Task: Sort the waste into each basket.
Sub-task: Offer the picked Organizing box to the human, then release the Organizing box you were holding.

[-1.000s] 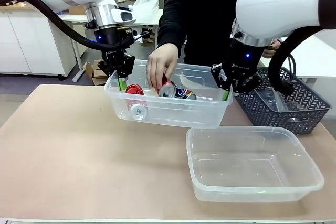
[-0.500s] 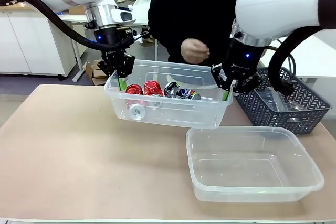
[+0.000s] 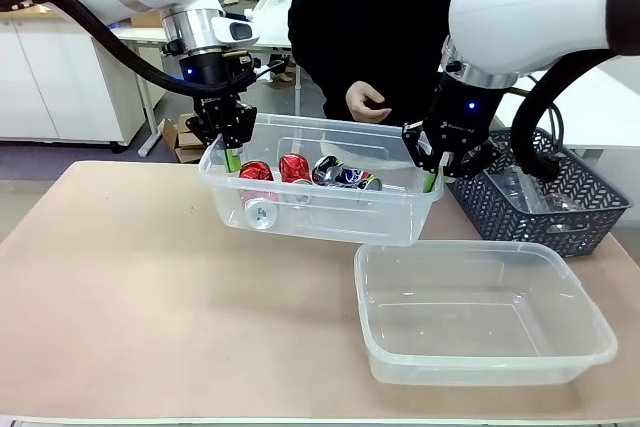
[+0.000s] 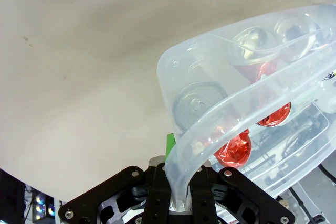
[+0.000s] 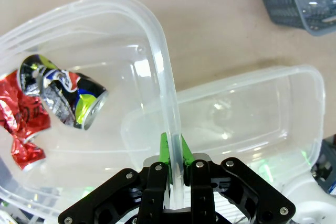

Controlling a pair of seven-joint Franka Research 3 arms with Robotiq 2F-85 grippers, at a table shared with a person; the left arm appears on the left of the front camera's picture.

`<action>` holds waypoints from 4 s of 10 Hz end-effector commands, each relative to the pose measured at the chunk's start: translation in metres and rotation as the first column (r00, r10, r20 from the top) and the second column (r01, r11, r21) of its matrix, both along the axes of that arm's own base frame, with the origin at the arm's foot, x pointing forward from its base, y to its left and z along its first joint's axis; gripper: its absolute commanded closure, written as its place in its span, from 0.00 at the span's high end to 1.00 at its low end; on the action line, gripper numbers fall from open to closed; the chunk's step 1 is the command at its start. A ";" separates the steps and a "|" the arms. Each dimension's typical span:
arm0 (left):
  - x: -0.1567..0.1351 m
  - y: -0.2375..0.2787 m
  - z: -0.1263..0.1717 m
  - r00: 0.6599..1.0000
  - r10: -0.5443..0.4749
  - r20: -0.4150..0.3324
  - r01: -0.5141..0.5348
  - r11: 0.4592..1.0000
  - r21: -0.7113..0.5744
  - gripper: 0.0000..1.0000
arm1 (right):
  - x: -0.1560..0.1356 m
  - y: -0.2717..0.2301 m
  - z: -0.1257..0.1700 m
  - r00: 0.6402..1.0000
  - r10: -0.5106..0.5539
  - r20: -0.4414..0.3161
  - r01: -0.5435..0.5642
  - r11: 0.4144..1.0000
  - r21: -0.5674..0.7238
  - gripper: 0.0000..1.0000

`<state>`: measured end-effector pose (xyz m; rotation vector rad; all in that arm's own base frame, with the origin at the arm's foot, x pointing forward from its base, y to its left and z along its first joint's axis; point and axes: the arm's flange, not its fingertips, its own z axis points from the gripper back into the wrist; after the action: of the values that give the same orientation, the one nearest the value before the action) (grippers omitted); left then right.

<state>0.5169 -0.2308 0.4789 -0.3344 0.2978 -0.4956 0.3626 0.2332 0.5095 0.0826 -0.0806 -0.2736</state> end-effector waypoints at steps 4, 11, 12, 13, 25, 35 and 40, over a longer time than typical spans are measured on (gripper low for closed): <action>0.000 0.000 0.000 1.000 0.000 0.000 0.000 1.000 0.000 0.04 | 0.000 0.000 0.000 1.000 0.000 0.000 0.000 1.000 0.000 0.06; 0.110 0.002 0.078 0.997 0.023 0.075 -0.020 0.999 -0.035 0.04 | 0.137 0.005 0.073 0.978 0.149 0.144 -0.145 0.989 -0.042 0.06; 0.124 0.000 0.079 0.997 0.016 0.082 -0.014 0.999 -0.029 0.04 | 0.153 0.008 0.071 0.978 0.168 0.126 -0.163 0.985 -0.048 0.06; 0.135 -0.002 0.076 0.997 0.021 0.080 -0.019 0.999 -0.030 0.04 | 0.164 0.010 0.065 0.979 0.176 0.104 -0.173 0.984 -0.043 0.06; 0.145 0.011 0.035 0.996 0.049 0.077 -0.048 0.999 -0.022 0.04 | 0.172 0.004 0.041 0.990 0.131 0.052 -0.130 0.991 -0.028 0.06; 0.149 0.011 0.031 0.995 0.063 0.072 -0.062 0.998 -0.017 0.63 | 0.170 0.005 0.042 0.991 0.130 0.043 -0.130 0.991 0.005 0.61; 0.144 0.011 0.038 0.993 0.054 0.106 -0.052 0.998 -0.021 1.00 | 0.165 -0.005 0.044 0.991 0.102 0.084 -0.105 0.994 0.027 1.00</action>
<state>0.6654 -0.2217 0.5132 -0.3389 0.2011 -0.4519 0.5337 0.2337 0.5576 0.0915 -0.1408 -0.1561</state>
